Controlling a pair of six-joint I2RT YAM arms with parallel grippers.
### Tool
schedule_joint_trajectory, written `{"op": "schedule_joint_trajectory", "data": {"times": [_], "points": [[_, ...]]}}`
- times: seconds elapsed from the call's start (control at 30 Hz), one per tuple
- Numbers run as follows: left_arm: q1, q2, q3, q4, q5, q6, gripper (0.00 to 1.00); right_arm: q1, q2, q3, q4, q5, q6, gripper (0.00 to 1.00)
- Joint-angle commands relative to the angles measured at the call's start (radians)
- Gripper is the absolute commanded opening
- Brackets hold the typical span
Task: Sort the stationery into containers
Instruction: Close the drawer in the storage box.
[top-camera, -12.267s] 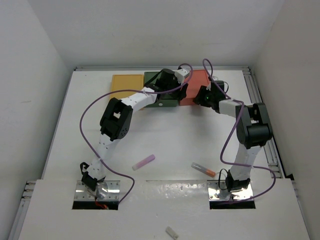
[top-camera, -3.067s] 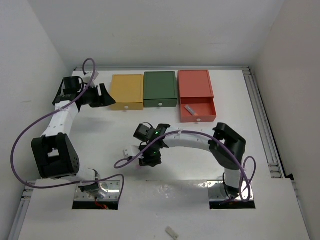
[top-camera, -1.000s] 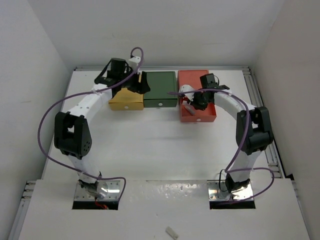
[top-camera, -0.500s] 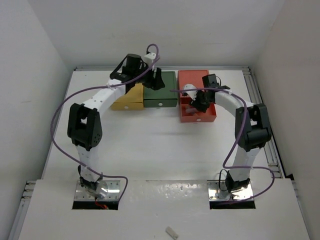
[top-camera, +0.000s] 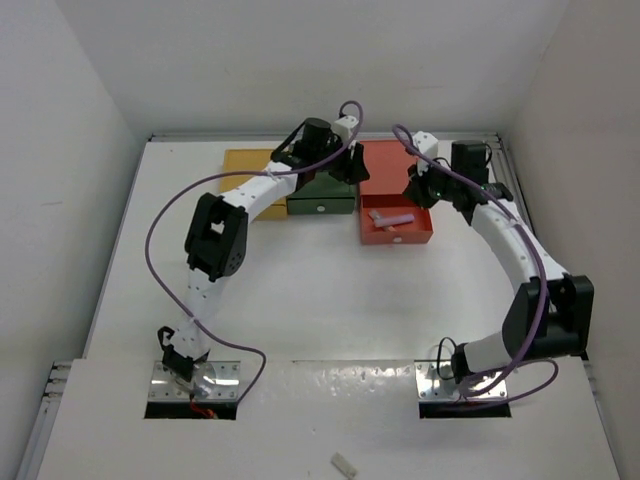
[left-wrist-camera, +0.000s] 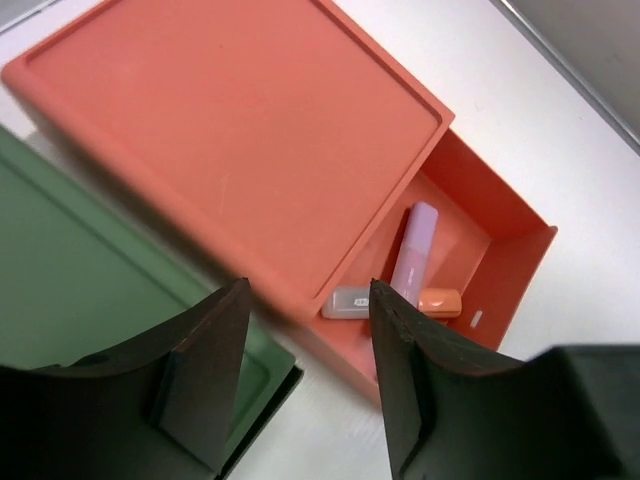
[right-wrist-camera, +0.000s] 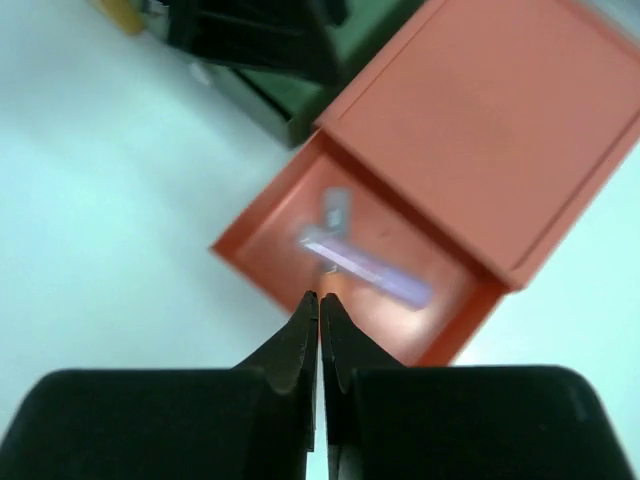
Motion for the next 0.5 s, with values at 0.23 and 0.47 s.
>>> {"op": "schedule_joint_trajectory", "data": {"times": [0.23,0.47], "points": [[-0.062,0.121,0.145,0.058,-0.036,-0.022,0.36,-0.129,-0.031,-0.256,0.123,-0.124,0.618,0.00],[-0.072,0.161,0.154,0.039,-0.054,-0.033,0.36,-0.129,-0.045,-0.373,0.215,0.054,0.820,0.00]]}}
